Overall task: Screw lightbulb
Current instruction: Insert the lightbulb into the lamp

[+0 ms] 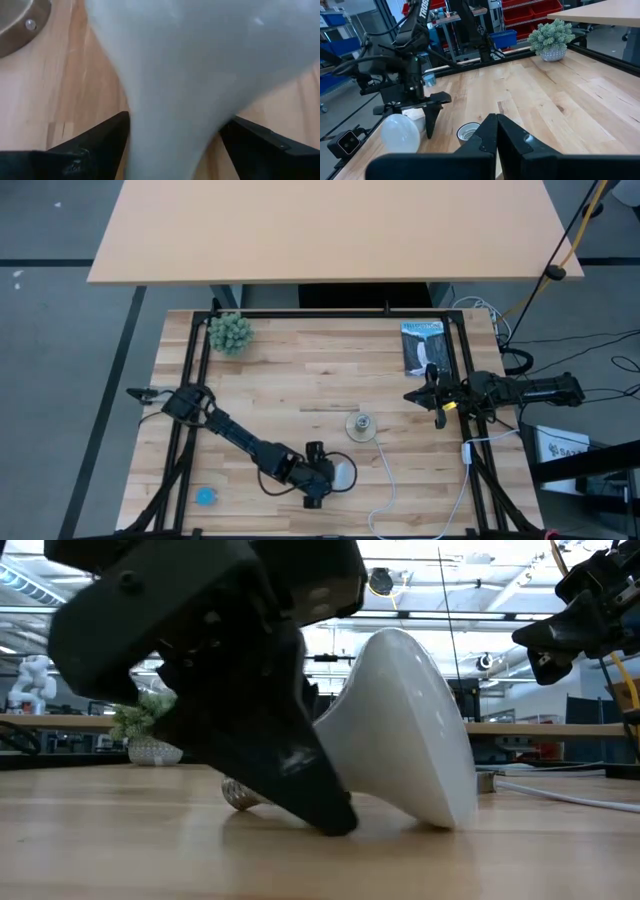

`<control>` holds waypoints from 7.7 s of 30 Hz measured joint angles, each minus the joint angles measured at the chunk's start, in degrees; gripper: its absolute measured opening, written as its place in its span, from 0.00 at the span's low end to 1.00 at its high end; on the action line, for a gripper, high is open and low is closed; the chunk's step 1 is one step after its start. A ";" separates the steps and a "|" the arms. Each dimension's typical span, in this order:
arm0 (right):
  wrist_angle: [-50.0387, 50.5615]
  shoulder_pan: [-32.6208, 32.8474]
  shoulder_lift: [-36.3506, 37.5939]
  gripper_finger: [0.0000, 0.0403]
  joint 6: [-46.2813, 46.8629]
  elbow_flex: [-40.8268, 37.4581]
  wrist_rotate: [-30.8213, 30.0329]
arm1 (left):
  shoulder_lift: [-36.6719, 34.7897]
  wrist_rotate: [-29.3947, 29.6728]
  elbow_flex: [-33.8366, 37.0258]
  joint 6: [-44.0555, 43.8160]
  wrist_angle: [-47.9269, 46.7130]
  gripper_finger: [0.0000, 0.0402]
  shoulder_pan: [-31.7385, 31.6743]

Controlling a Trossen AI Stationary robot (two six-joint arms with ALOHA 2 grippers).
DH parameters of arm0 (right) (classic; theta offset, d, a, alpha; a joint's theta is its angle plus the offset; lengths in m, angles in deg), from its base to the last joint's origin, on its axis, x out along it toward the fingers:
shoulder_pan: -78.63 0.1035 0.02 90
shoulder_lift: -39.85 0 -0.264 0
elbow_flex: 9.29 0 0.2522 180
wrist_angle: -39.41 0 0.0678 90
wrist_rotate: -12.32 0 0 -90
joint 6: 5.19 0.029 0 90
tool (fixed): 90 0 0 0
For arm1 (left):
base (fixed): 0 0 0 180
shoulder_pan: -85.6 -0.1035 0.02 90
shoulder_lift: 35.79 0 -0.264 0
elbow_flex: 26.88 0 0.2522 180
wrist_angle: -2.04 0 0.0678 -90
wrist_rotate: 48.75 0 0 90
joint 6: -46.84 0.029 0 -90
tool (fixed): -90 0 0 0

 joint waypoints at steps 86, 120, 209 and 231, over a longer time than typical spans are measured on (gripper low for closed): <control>0.01 0.00 0.04 0.00 0.00 -0.02 -0.02 | -8.41 11.19 0.11 13.38 32.84 0.39 -12.96; 0.01 0.00 0.04 0.00 -0.02 -0.02 -0.02 | -8.45 10.95 0.09 13.02 26.67 0.39 -14.21; 10.58 29.86 -59.73 0.00 24.45 24.99 -33.16 | -3.12 -4.30 8.59 16.03 59.18 0.39 -22.43; 3.53 29.95 -55.77 0.20 17.40 24.99 -46.82 | -3.12 -4.72 8.59 15.81 58.59 0.45 -22.38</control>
